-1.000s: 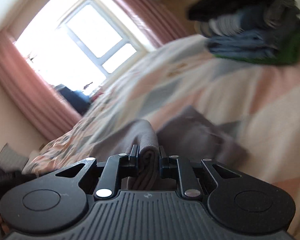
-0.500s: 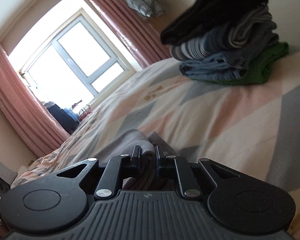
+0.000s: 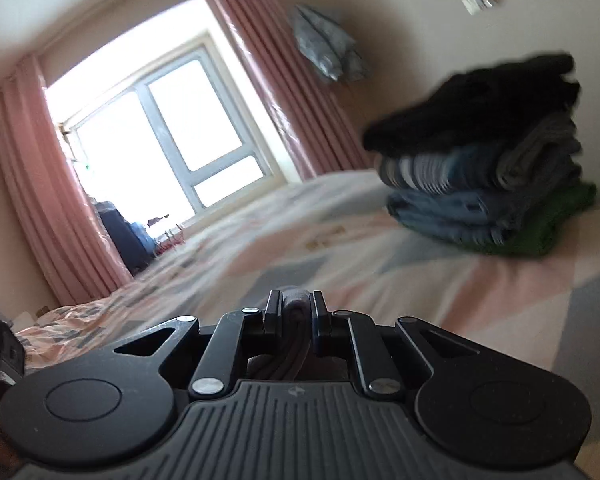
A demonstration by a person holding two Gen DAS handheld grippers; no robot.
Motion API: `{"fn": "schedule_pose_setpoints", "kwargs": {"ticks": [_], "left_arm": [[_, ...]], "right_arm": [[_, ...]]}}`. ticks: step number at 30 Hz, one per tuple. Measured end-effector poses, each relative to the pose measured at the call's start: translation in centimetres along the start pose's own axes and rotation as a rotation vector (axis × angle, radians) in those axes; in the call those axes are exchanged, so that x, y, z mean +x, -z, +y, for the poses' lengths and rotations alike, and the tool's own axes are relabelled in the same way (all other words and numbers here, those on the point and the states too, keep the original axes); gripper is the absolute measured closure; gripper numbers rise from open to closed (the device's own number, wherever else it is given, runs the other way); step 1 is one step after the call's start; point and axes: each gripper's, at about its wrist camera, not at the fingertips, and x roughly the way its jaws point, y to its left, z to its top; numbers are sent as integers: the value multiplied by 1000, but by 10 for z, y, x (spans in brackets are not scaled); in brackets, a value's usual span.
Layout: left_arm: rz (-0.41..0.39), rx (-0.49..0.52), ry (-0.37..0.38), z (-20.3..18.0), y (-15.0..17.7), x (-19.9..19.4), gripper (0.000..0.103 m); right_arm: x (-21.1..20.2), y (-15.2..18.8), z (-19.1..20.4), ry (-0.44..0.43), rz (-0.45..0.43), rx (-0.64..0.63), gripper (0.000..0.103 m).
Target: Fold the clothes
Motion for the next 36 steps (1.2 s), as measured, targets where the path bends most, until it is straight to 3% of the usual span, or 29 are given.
{"fn": "schedule_pose_setpoints", "kwargs": {"ticks": [2, 5, 7, 8, 11, 13, 15, 17, 20, 23, 25, 27, 32, 35, 36], "left_arm": [[-1, 12, 8, 0, 1, -1, 55], [-2, 10, 22, 3, 3, -10, 55], [-23, -8, 28, 7, 5, -25, 56], [-41, -18, 24, 10, 7, -33, 56], [-94, -64, 10, 24, 10, -55, 59], [-106, -98, -10, 34, 9, -58, 61], [-98, -126, -29, 43, 7, -53, 61], [-93, -155, -13, 53, 2, -45, 61], [-88, -229, -11, 71, -10, -30, 61], [-78, -329, 68, 94, -22, -16, 60], [-65, -389, 115, 106, -29, -6, 58], [-50, -435, 125, 115, -33, 3, 58], [-26, -459, 152, 122, -31, 12, 61], [-19, -461, 154, 123, -32, 12, 62], [-17, -462, 154, 123, -32, 12, 62]], "right_arm": [[13, 15, -21, 80, 68, 43, 91], [22, 27, -36, 89, 123, 118, 88], [21, 20, -35, 120, 126, 128, 73], [20, 16, -35, 138, 126, 128, 56], [6, 1, -17, 188, 54, 15, 55], [2, -8, -2, 128, 40, -46, 55], [9, -6, 13, 87, 75, -122, 65], [25, 4, 18, 105, 137, -178, 67], [47, 23, -4, 215, 220, -146, 65], [30, 19, -14, 180, 176, -20, 62], [11, 16, 3, 161, 136, -72, 63], [-9, 20, 30, 66, 117, -140, 59], [-36, 84, 118, -86, 224, -540, 56], [-38, 121, 150, -55, 222, -739, 55], [-37, 132, 159, -21, 192, -844, 51]]}}
